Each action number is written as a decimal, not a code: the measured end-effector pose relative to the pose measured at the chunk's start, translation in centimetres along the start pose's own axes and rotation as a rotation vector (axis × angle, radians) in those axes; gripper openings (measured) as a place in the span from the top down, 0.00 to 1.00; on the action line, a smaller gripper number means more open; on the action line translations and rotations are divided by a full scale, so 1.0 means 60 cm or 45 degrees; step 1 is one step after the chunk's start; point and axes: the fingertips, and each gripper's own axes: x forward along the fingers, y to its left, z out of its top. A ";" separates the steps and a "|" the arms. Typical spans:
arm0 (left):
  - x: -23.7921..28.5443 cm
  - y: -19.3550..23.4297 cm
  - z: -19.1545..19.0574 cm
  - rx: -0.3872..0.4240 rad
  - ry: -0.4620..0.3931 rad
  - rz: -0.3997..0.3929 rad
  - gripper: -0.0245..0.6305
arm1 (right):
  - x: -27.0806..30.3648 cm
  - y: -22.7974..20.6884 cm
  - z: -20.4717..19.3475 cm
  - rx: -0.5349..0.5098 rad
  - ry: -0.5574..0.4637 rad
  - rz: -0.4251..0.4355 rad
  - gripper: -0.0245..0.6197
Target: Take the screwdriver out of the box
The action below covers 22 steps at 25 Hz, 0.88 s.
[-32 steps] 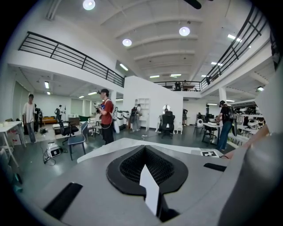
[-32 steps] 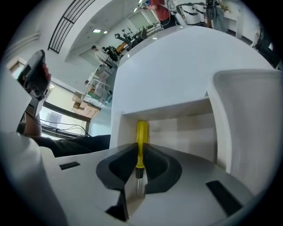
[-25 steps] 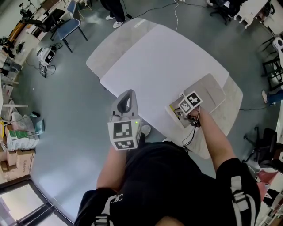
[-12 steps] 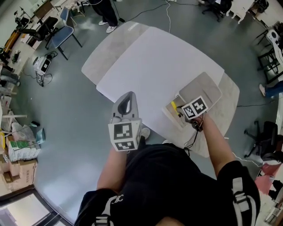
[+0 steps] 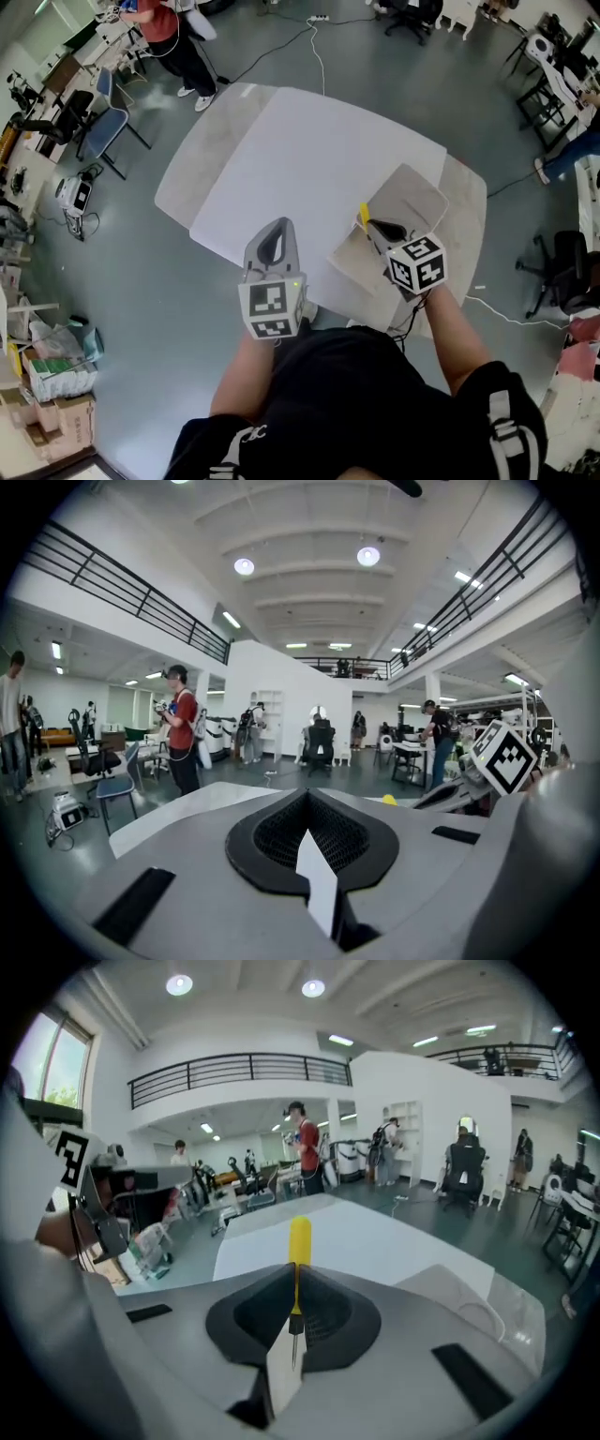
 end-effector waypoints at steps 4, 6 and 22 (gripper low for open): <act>0.025 -0.022 0.017 0.016 -0.024 -0.064 0.94 | -0.054 -0.014 0.073 -0.005 -0.208 -0.149 0.93; 0.038 -0.033 0.025 0.016 -0.044 -0.092 0.94 | -0.079 -0.021 0.101 -0.028 -0.309 -0.219 0.93; 0.124 -0.203 0.125 0.072 -0.192 -0.415 0.94 | -0.293 -0.139 0.172 0.006 -0.714 -0.734 0.93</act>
